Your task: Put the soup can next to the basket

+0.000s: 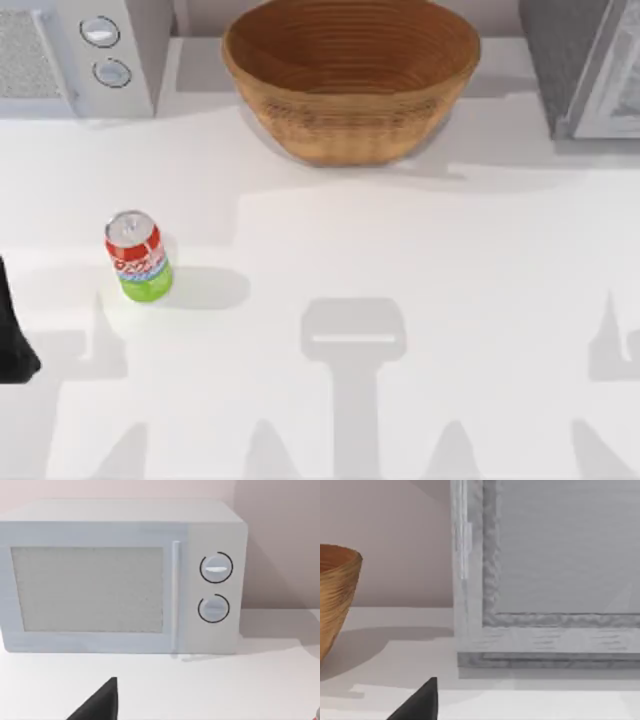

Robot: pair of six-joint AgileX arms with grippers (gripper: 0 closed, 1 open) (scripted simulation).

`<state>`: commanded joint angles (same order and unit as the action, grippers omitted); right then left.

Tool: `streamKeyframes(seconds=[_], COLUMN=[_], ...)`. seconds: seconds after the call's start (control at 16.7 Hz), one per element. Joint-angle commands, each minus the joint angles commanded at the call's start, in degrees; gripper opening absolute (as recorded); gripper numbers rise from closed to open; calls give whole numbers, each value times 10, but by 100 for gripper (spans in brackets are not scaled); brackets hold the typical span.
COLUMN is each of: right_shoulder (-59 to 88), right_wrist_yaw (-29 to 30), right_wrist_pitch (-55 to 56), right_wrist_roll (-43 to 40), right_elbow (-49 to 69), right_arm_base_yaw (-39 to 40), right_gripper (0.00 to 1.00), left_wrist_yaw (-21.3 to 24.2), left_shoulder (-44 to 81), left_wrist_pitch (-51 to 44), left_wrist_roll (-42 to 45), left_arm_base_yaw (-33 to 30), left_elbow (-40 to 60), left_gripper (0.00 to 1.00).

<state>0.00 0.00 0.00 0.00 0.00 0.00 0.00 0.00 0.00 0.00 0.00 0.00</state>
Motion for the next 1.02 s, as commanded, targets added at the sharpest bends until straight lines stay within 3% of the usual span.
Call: streamKeyframes(seconds=[0.42, 1.02], right_shoulder=[0, 0], right_wrist_yaw=[0, 0], right_wrist_pitch=[0, 0], right_wrist_roll=[0, 0], right_elbow=[0, 0], right_arm_base_yaw=[0, 0], right_gripper=[100, 100], left_wrist_yaw=[0, 1], left_shoulder=[85, 546], left_wrist_pitch=[-54, -341], left_wrist_roll=[24, 152], left_arm_base_yaw=[-12, -76], left_elbow=[71, 450], left_gripper=[100, 100])
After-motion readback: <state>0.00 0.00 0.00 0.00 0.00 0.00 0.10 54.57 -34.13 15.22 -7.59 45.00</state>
